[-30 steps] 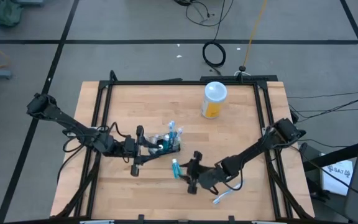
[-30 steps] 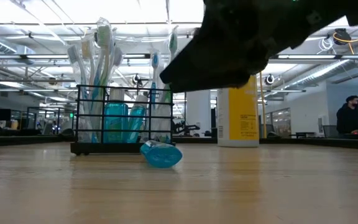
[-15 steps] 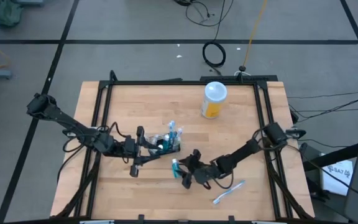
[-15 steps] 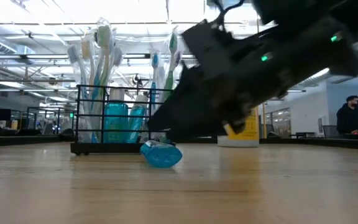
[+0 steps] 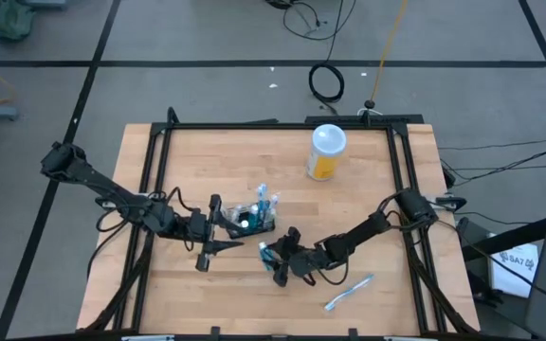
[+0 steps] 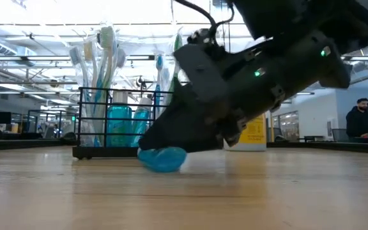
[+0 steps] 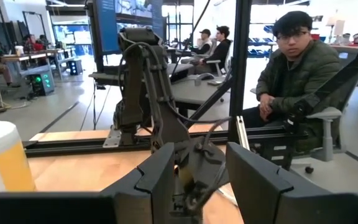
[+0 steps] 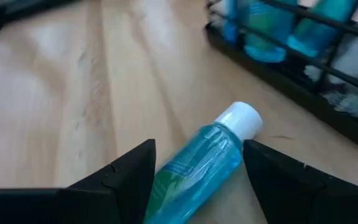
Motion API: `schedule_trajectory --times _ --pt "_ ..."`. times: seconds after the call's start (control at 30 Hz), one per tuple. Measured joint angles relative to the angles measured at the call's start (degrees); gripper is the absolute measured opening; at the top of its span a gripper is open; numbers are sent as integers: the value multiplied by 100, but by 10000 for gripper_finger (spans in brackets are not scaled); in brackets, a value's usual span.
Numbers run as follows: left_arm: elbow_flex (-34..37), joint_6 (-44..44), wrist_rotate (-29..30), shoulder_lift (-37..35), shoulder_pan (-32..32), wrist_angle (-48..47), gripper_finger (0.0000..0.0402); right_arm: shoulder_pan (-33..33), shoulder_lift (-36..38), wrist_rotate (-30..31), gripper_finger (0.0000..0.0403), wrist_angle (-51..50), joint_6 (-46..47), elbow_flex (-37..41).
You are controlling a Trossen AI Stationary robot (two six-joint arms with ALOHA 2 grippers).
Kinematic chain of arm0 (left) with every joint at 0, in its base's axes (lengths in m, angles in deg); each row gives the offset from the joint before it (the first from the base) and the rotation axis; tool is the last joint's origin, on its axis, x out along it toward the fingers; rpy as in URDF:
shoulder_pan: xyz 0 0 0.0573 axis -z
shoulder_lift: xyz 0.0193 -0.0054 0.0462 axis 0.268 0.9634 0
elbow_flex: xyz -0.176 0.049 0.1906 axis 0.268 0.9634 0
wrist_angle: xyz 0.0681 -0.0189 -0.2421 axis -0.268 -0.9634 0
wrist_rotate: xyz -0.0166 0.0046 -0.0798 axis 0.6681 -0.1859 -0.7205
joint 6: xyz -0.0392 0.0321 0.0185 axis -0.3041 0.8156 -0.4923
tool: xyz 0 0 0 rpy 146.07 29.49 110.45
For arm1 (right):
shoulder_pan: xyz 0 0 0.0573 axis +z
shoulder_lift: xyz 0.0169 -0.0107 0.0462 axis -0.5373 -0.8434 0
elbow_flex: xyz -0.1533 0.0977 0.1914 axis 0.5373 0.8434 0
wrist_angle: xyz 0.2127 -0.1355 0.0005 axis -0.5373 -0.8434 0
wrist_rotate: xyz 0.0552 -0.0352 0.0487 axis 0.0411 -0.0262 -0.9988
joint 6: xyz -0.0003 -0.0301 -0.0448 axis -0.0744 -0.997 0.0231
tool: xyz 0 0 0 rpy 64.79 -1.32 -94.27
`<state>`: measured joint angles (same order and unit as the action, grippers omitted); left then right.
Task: Pick & Place toothbrushing station
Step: Put the mouthwash bottle into the black wire organizer
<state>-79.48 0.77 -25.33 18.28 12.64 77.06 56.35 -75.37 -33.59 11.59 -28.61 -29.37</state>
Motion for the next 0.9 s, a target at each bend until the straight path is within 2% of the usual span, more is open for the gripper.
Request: schedule_trajectory --times 0.2,0.37,0.57,0.73,0.9 --pt "0 2 0 0 1 0 152 10 472 -507 235 -771 -436 20" --pt "2 2 0 0 2 -7 152 12 1008 -1197 235 -2176 -470 22" --pt "1 -140 -7 0 0 -13 152 16 1470 -1239 235 -3488 -791 44" --pt "2 -223 -7 -2 7 -96 152 13 1541 -1215 235 -3388 -1300 37" --pt "2 -721 -53 -2 13 -208 152 27 1549 -1203 235 -3502 -1548 35"
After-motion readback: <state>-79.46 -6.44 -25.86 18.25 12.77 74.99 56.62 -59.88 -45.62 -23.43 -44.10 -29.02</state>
